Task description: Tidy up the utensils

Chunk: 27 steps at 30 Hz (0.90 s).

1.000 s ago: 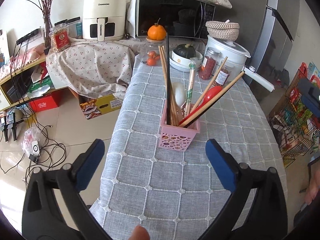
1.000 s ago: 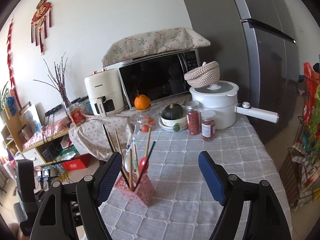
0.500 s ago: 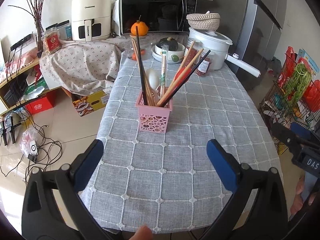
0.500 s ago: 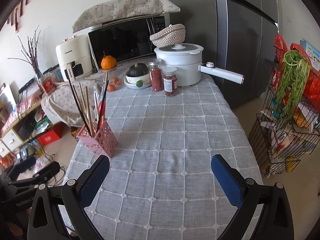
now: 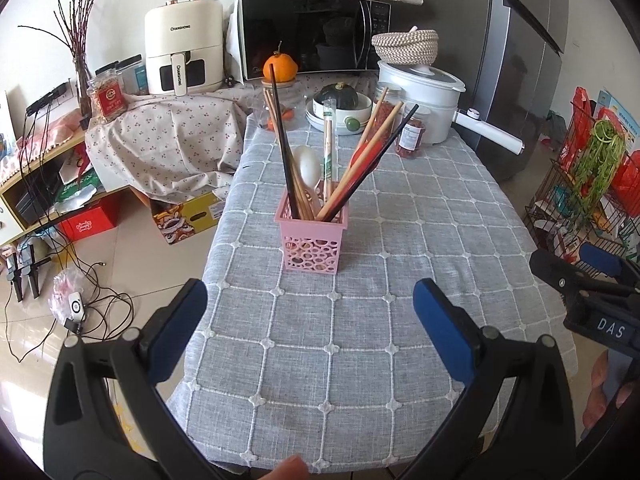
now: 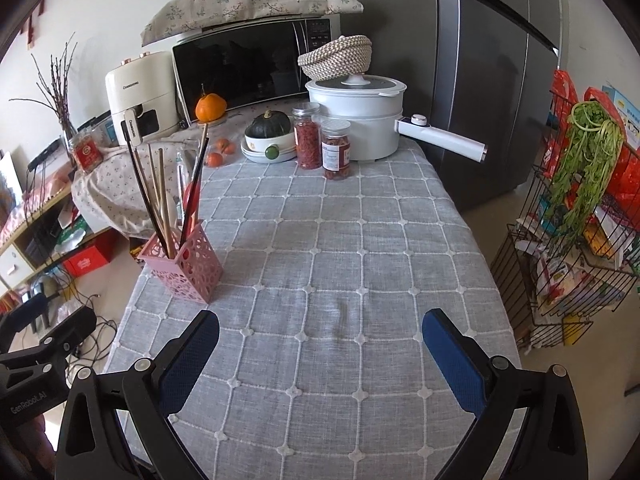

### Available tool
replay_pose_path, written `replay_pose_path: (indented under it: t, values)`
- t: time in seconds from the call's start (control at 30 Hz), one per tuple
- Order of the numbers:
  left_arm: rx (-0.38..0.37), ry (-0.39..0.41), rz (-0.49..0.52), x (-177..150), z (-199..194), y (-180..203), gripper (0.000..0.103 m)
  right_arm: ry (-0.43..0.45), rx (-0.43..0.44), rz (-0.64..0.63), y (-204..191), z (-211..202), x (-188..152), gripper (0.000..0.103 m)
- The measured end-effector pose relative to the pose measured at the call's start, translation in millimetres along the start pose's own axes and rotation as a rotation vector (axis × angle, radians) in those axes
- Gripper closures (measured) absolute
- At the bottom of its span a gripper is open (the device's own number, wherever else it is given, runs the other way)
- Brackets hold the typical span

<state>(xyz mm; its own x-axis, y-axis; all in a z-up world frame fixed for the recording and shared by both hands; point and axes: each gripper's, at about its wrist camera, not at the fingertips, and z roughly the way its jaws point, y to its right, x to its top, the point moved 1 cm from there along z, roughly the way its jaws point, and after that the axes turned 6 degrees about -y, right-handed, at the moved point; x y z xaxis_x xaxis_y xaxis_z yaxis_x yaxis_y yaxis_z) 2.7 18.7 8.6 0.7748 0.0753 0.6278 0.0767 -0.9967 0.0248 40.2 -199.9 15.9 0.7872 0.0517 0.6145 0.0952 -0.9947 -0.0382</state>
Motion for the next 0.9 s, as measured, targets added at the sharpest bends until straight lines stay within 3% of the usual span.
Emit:
replay_pose_path:
  t: [0.9]
  values:
    - [-0.007,0.011,0.012,-0.7,-0.4,5.1,0.001,-0.006,-0.003,0.009,-1.4,0.7,-2.6,0.001]
